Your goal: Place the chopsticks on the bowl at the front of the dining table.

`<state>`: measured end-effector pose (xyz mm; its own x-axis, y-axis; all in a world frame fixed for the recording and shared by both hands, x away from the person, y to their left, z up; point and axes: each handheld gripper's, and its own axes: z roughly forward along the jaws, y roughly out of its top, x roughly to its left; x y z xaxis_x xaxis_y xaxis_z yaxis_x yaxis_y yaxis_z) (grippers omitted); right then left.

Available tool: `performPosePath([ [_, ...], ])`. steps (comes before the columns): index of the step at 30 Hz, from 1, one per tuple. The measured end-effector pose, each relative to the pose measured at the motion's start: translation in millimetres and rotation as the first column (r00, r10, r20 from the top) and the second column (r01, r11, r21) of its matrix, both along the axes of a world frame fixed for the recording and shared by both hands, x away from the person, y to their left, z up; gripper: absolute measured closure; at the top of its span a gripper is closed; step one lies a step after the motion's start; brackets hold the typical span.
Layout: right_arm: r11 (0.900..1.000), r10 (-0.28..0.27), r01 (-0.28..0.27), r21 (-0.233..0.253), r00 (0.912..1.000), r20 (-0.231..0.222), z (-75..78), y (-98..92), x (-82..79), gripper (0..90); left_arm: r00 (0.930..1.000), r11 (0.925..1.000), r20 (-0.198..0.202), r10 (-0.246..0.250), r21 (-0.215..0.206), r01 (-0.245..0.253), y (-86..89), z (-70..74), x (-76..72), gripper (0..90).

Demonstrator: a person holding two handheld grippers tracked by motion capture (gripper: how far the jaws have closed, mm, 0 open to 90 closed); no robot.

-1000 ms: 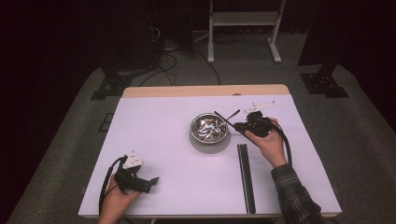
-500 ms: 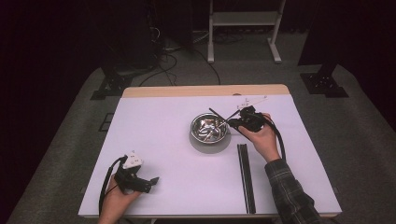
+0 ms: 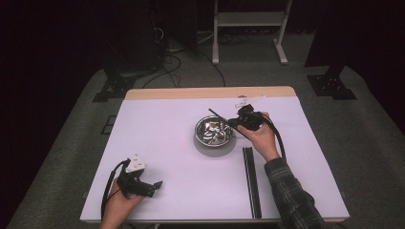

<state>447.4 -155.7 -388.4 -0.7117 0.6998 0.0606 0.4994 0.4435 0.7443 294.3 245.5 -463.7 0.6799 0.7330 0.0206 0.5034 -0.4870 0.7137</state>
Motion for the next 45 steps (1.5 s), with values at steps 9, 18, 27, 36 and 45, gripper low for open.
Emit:
performPosePath([
  [9,1.000,0.011,-0.011,-0.011,0.9999,-0.013,-5.9,10.6,13.2,85.4,1.0000,1.0000,0.002,0.001,-0.002,-0.001,-0.1,-0.2,0.0,0.0],
  [18,1.000,0.010,-0.011,-0.017,0.9995,-0.029,-12.0,18.1,22.4,85.4,1.0000,1.0000,0.002,0.001,-0.002,-0.001,-0.1,-0.2,0.0,0.0],
  [27,1.000,0.013,-0.014,-0.025,0.9994,-0.032,-11.8,26.0,27.9,85.4,1.0000,1.0000,0.001,0.000,0.000,0.000,0.0,0.0,0.0,0.0],
  [36,0.999,0.012,-0.013,-0.030,0.9993,-0.036,-14.8,30.5,32.0,85.4,1.0000,1.0000,0.001,0.001,-0.001,-0.001,-0.1,-0.1,-0.1,0.0],
  [45,0.999,-0.001,0.001,-0.037,0.9998,-0.020,-15.4,32.9,33.6,83.4,1.0000,1.0000,0.001,0.001,0.000,-0.001,-0.1,0.0,-0.1,0.0],
])
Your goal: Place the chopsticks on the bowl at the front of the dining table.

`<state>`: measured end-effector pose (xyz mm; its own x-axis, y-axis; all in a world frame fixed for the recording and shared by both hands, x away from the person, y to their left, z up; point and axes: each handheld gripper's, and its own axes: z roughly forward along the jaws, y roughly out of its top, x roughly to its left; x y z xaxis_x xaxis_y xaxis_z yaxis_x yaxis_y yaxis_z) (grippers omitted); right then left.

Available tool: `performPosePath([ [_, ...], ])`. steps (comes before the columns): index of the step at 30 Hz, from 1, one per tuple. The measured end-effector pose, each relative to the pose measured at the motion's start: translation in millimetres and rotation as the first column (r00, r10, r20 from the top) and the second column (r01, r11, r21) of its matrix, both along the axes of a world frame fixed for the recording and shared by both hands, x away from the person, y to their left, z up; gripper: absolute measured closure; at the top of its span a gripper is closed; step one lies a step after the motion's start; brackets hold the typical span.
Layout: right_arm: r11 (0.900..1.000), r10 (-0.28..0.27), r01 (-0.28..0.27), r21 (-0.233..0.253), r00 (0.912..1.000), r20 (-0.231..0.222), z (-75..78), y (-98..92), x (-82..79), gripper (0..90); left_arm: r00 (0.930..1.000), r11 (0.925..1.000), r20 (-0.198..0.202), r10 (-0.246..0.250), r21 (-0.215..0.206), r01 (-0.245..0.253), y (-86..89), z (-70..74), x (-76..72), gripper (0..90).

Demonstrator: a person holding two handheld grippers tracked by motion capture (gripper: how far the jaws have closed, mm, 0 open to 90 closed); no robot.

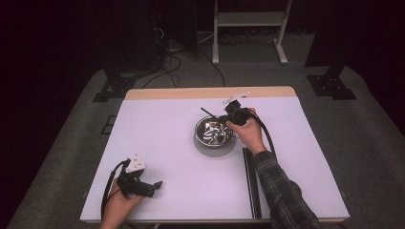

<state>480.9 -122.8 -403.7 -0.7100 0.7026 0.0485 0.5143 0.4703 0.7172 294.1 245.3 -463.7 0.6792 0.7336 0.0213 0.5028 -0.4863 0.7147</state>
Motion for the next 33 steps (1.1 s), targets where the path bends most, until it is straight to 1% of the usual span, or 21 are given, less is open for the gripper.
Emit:
performPosePath([
  [2,1.000,-0.008,0.008,0.006,1.0000,0.002,0.0,-0.2,-0.1,77.0,1.0000,1.0000,0.000,0.000,0.000,0.000,0.0,0.0,0.0,0.0],
  [5,1.000,-0.004,0.004,0.021,1.0000,0.004,1.2,-0.9,-1.0,71.8,1.0000,1.0000,0.000,0.000,-0.001,0.000,0.0,-0.1,0.0,0.0],
  [9,0.999,-0.004,0.004,0.032,0.9998,0.018,5.7,-2.3,-4.4,67.3,1.0000,1.0000,0.000,0.000,0.000,0.000,0.0,0.0,0.0,0.0],
  [12,0.999,0.008,-0.009,0.050,0.9997,0.021,9.9,-5.3,-7.5,66.1,1.0000,1.0000,0.000,-0.001,0.001,0.001,0.1,0.0,0.0,0.0],
  [16,0.999,0.009,-0.010,0.050,0.9996,0.027,15.6,-10.5,-14.9,63.4,1.0000,1.0000,0.000,0.000,0.001,0.000,0.0,0.0,0.0,0.0],
  [19,0.997,0.018,-0.020,0.071,0.9992,0.035,19.5,-15.9,-19.7,62.7,1.0000,1.0000,0.000,-0.001,0.001,0.001,0.1,0.1,0.0,0.0],
  [21,0.997,0.017,-0.020,0.076,0.9987,0.047,22.6,-20.1,-23.5,61.4,1.0000,1.0000,0.000,0.000,0.001,0.000,0.0,0.0,0.0,0.0],
  [23,0.997,0.014,-0.018,0.080,0.9986,0.050,26.0,-24.8,-28.5,59.9,1.0000,1.0000,0.000,0.000,0.001,0.000,0.0,0.0,0.0,0.0],
  [29,0.996,0.012,-0.017,0.092,0.9980,0.061,29.8,-39.7,-41.6,56.2,1.0000,1.0000,0.000,0.000,0.001,0.000,0.0,0.0,0.0,0.0],
  [33,0.996,0.010,-0.016,0.090,0.9976,0.069,30.5,-47.8,-50.0,55.0,1.0000,1.0000,0.000,0.000,0.000,0.000,0.0,-0.1,0.0,0.0],
])
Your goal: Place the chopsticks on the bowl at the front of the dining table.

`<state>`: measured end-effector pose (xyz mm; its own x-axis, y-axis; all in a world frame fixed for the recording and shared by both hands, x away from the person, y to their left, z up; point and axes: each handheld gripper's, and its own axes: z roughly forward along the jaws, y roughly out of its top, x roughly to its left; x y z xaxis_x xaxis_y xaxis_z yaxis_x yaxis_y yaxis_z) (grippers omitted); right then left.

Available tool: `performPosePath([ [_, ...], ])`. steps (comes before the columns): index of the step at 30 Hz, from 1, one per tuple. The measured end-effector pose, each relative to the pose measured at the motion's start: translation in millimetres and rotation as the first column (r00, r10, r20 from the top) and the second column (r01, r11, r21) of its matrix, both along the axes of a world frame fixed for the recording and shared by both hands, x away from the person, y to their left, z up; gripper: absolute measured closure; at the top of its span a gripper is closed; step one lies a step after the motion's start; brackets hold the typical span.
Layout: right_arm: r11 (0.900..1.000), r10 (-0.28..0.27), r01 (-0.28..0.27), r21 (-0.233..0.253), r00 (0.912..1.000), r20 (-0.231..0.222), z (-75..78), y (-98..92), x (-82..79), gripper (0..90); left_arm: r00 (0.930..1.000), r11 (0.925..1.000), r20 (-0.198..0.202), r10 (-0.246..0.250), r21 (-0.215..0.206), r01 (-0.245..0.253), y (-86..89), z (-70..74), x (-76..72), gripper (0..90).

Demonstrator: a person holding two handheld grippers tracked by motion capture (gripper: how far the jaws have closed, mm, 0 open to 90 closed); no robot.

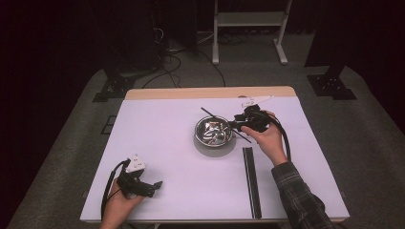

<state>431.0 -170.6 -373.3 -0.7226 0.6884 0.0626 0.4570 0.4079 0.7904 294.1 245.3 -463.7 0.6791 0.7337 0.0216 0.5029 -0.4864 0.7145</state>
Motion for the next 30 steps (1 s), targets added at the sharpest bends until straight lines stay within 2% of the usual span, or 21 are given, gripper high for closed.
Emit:
performPosePath([
  [16,0.999,-0.040,0.040,0.006,0.9992,0.010,-3.9,-37.0,-31.9,51.6,1.0000,1.0000,-0.001,-0.001,0.003,0.001,0.1,0.3,0.0,0.0],
  [30,0.994,-0.106,0.106,0.013,0.9944,0.002,-21.0,-74.9,-54.5,50.1,1.0000,1.0000,0.000,0.000,0.000,0.000,0.0,0.1,0.1,0.0],
])
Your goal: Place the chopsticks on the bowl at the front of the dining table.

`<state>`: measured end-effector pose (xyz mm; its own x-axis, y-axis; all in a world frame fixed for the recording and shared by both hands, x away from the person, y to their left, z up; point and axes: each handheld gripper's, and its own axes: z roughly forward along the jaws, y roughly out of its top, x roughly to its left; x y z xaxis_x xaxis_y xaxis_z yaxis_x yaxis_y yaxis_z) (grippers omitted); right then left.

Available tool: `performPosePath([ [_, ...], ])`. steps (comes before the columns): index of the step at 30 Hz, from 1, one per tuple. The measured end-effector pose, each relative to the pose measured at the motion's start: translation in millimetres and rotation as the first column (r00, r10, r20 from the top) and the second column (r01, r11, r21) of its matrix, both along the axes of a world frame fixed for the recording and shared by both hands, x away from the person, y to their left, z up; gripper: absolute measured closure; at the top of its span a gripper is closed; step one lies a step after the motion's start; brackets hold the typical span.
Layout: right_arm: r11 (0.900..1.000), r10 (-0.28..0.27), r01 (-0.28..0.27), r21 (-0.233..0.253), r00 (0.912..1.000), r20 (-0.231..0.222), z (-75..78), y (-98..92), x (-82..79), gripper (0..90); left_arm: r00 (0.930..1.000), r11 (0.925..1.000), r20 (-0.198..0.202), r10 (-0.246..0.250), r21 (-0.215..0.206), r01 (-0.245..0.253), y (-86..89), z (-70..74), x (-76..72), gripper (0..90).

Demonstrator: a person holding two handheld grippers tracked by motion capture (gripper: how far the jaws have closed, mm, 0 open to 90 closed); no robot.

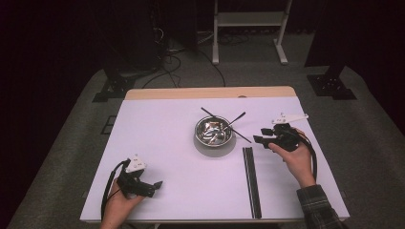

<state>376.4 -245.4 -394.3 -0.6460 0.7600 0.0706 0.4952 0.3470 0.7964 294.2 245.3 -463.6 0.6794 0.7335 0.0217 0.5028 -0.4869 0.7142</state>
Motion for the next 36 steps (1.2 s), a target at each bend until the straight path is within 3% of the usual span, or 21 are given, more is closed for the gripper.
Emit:
performPosePath([
  [15,0.999,-0.033,0.032,-0.035,0.9991,-0.027,-19.5,-16.7,-15.3,48.0,1.0000,1.0000,0.000,0.000,0.001,0.000,0.0,0.1,0.0,0.0],
  [36,0.996,-0.008,0.000,-0.090,0.9961,-0.088,-44.2,4.0,-8.0,48.2,1.0000,1.0000,0.000,0.000,0.000,0.000,0.0,0.0,0.0,0.0],
])
